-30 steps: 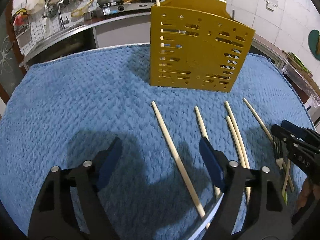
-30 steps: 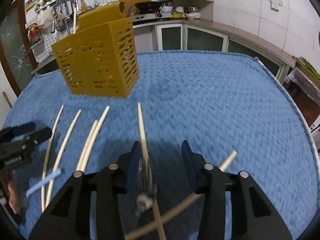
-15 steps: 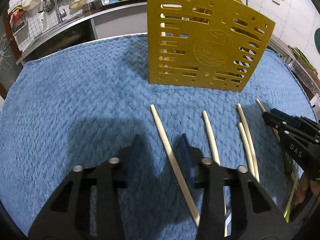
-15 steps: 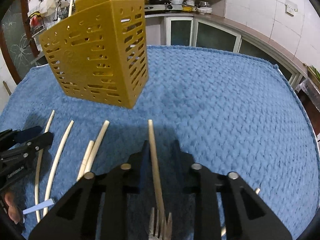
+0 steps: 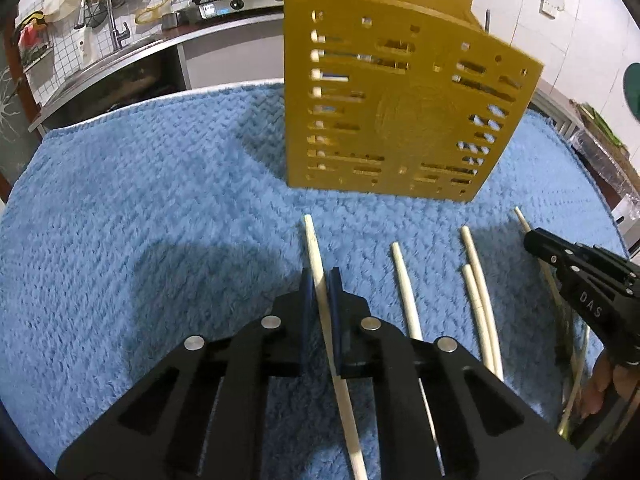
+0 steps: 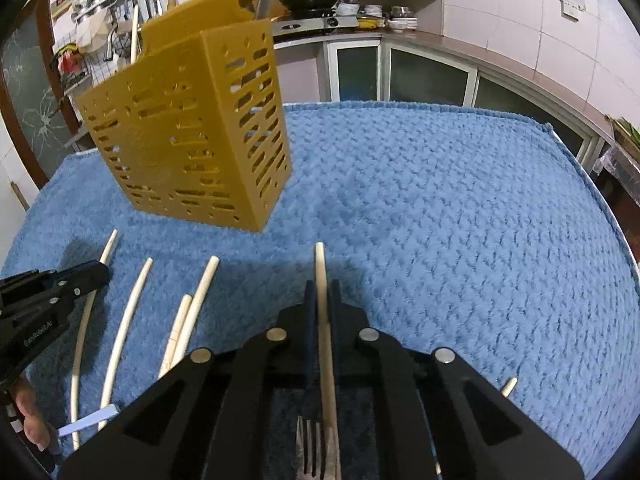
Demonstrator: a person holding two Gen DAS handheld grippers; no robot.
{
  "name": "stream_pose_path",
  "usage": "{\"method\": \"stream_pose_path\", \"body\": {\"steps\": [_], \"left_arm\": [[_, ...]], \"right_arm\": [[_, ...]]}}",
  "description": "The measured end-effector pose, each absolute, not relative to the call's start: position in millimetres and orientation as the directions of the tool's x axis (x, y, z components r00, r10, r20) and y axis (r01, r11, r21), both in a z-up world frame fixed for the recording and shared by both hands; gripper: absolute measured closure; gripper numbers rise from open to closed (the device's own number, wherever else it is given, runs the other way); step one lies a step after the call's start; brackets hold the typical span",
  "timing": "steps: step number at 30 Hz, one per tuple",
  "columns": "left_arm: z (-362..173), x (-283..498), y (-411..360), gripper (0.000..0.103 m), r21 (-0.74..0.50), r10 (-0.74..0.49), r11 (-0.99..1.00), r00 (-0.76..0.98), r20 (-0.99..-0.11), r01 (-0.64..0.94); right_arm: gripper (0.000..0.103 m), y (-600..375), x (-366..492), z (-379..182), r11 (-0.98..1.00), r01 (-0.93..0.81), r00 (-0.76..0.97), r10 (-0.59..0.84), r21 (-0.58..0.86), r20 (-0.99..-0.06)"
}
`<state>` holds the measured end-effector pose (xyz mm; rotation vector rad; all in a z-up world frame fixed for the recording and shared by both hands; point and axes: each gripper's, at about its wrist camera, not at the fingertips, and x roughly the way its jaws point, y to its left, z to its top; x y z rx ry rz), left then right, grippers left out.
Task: Organize utensils
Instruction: 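Close the right tool on its chopstick while the left tool closes on its chopstick, then lift both chopsticks and carry them above the yellow holder with both tools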
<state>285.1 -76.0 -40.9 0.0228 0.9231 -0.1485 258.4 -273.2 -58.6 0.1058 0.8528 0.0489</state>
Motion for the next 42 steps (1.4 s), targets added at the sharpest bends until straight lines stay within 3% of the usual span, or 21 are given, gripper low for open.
{"method": "stream_pose_path", "body": {"steps": [15,29,42], "left_arm": [[9.7,261.8,-65.2,0.097,-0.06,-0.156,0.986,0.722,-0.674,0.158],[57.0,234.8,-45.5,0.099,-0.052,-0.177,0.983,0.839,-0.515,0.175],[78.3,238.7,-23.0,0.099,-0.09,-0.187,0.982,0.864,-0.468,0.164]], "right_arm": [[0.097,-290.4,229.4,-9.7,0.985,0.026,0.793,0.084,0.171,-0.604],[0.097,-286.5,196.8,35.7,0.982,0.007,0.911,0.071,0.188,-0.406],[0.097,-272.5,189.6,64.8,0.986,-0.023,0.942,0.077,0.166,-0.328]]}}
